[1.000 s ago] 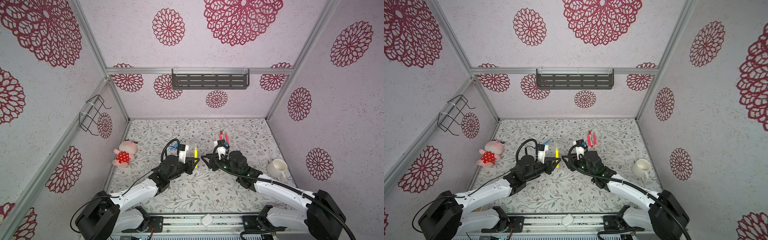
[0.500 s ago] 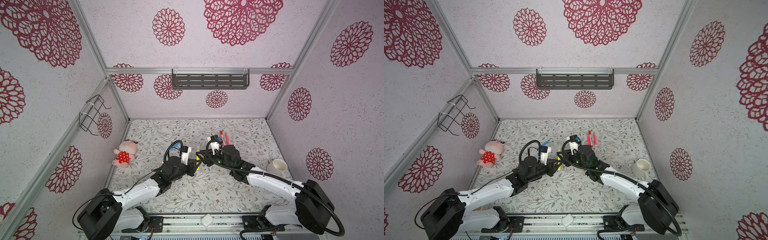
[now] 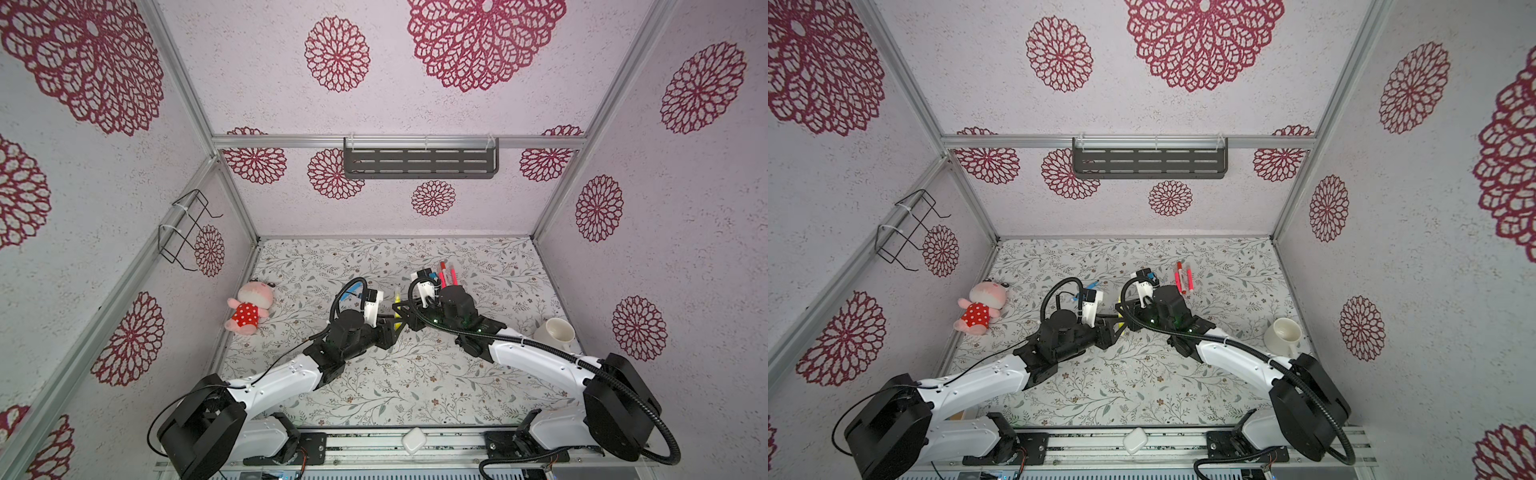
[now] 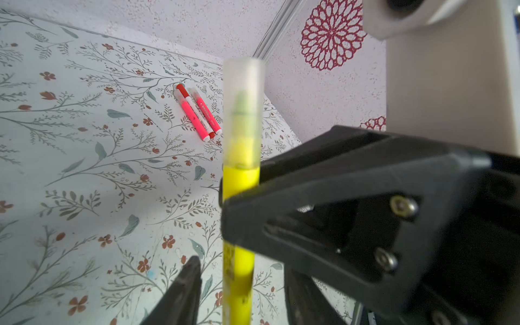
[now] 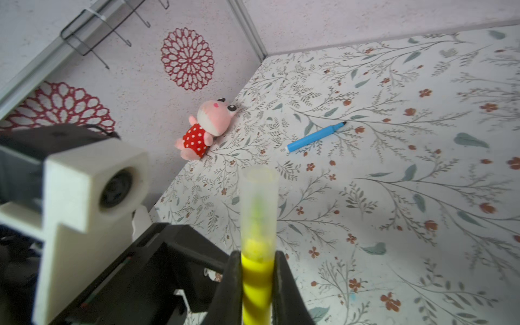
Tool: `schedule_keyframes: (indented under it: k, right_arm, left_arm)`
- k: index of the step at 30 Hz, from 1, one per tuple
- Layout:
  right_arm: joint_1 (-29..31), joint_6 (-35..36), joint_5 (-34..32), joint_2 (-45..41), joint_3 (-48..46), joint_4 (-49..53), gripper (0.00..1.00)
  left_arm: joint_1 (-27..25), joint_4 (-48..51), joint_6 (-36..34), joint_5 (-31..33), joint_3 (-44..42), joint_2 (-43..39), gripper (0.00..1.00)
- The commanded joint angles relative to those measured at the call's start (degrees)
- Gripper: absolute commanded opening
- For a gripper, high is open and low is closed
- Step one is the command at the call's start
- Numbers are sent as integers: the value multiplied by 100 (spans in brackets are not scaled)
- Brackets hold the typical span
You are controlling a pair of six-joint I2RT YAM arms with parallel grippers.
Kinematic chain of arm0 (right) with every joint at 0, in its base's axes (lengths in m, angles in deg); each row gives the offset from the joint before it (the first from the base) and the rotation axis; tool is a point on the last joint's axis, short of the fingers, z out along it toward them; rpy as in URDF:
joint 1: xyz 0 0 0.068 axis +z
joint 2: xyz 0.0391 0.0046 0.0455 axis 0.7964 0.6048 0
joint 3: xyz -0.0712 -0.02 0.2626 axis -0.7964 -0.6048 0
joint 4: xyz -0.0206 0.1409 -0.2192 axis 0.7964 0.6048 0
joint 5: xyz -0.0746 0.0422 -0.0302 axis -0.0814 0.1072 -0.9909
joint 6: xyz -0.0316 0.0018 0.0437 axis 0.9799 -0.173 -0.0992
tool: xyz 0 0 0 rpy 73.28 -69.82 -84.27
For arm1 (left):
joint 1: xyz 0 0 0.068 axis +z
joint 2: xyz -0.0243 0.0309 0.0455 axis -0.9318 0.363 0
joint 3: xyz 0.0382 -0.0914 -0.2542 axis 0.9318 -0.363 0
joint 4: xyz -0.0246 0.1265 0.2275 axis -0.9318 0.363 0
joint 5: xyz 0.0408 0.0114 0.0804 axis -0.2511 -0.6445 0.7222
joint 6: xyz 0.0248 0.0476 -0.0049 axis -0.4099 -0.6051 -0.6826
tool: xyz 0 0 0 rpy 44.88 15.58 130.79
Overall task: Insert the pens into the pen caps
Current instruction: 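Open the left gripper to release the highlighter while the right gripper lifts it, then set the capped highlighter beside the pink markers and open the right gripper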
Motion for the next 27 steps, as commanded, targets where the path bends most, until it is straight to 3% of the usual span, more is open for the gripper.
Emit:
schedule_keyframes:
  k: [1,8,19,27]
  right_arm:
    - [-372,245,-471,45,248,553,7]
    - [-1157,643,-689,964,920,1508,9]
    - [-1428,1509,-1564,4096,4428,3800,10]
    - [-1670,1706,-2326,5124,5899,4790,14]
  left_arm:
    - [-22,314,-20,174,133,60,55]
    - [-22,478,4,412,-71,-201,57]
    - [-21,887,-78,673,-87,-570,57]
    - [-16,953,-108,837,-245,-815,58]
